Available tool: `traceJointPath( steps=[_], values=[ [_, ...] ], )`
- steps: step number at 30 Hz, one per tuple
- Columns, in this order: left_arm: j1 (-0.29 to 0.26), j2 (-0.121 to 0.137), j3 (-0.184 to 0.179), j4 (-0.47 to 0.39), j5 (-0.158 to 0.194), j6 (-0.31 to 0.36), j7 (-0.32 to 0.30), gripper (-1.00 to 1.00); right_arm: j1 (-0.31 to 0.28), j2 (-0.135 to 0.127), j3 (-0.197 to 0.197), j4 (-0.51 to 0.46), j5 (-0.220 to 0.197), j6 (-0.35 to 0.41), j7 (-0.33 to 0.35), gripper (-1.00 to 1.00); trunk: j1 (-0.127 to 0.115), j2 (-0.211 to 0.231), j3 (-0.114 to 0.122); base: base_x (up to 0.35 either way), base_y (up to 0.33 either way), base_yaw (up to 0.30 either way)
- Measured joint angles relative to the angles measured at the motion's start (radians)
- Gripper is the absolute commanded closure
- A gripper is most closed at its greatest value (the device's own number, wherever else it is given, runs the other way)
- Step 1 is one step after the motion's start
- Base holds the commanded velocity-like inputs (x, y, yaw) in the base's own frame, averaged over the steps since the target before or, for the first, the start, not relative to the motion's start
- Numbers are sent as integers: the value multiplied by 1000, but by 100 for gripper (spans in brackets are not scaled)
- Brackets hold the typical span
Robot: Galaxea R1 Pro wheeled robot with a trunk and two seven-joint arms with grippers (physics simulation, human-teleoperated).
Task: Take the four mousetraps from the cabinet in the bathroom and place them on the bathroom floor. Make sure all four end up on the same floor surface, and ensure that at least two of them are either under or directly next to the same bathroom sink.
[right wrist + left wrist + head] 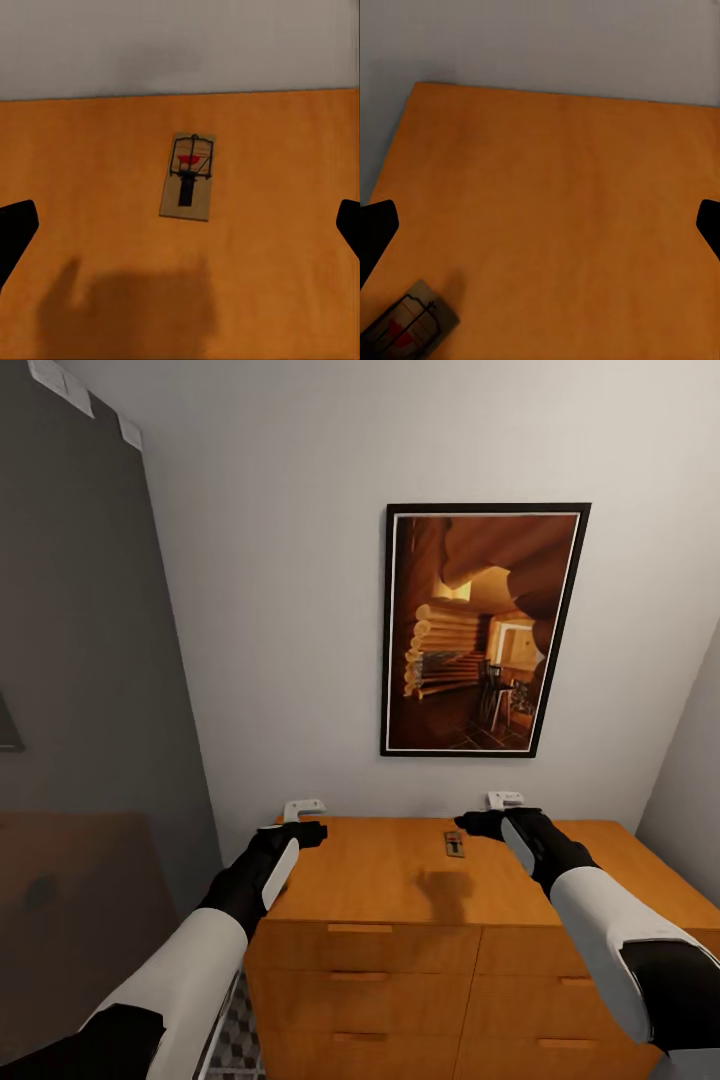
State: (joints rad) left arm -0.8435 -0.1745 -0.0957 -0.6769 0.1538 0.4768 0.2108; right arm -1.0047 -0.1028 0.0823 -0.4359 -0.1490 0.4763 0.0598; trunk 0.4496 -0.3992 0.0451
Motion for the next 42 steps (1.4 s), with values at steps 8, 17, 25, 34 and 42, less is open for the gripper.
traceJointPath(
  steps=[8,17,25,34,42],
  values=[
    [0,0,0,1,0,0,0,-100,0,-6,-70,0,-1,-2,-2,-100,0,0,0,0,0,0],
    [0,0,0,1,0,-1,0,-100,0,-7,-75,0,6,-3,-2,-100,0,0,0,130,0,0],
    [0,0,0,1,0,-2,-1,-100,0,-7,-74,1,8,-3,-1,-100,0,0,0,169,0,0],
    [0,0,0,1,0,-2,-1,-100,0,-6,-73,2,6,-2,10,-100,0,0,0,22,0,0],
    [0,0,0,1,0,-2,-1,-100,0,-2,-72,4,6,5,13,-100,0,0,0,2,0,0]
  ],
)
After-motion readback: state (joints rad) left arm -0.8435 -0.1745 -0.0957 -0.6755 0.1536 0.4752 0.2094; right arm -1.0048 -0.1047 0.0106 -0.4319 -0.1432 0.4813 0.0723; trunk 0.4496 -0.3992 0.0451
